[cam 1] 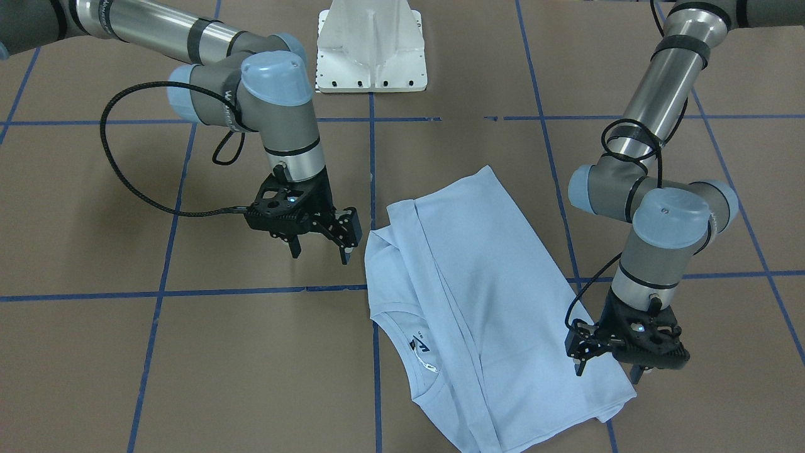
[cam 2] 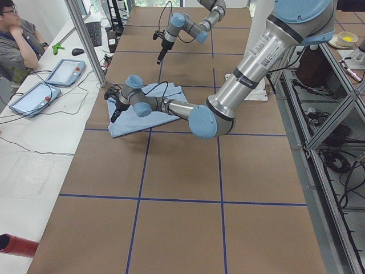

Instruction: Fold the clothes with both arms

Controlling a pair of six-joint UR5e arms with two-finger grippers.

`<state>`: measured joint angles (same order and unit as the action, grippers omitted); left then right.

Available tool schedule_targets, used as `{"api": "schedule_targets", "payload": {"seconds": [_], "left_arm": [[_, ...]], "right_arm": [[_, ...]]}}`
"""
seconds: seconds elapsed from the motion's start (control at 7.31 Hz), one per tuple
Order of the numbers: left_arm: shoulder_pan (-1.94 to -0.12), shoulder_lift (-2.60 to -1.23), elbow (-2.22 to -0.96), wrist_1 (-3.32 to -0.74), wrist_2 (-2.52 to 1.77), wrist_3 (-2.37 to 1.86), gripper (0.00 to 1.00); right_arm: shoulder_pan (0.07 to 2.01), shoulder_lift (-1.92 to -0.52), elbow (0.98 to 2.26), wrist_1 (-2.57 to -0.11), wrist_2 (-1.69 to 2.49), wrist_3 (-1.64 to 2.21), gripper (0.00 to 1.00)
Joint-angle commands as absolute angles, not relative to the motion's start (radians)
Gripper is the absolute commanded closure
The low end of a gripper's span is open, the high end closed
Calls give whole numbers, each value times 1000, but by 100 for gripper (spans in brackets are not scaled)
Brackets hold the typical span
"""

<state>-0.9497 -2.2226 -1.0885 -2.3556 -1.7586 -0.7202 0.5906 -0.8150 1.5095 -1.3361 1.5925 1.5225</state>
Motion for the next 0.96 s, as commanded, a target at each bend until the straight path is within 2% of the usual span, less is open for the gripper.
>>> {"api": "schedule_targets", "payload": {"seconds": [0.0, 0.41, 0.55, 0.82], "left_arm": [[-951, -2184, -1152, -2358, -1769, -727, 0], [-948, -2183, -1152, -2359, -1769, -727, 0], [-948, -2183, -1152, -2359, -1769, -726, 0], [-945, -2181, -1152, -2359, -1769, -727, 0]], "right_arm": [[522, -741, 1416, -1341, 1553, 1702, 20], [465, -680, 1298, -1347, 1493, 1804, 26], [454, -680, 1292, -1347, 1491, 1805, 34], [434, -686, 1290, -1377, 1480, 1805, 37]]}}
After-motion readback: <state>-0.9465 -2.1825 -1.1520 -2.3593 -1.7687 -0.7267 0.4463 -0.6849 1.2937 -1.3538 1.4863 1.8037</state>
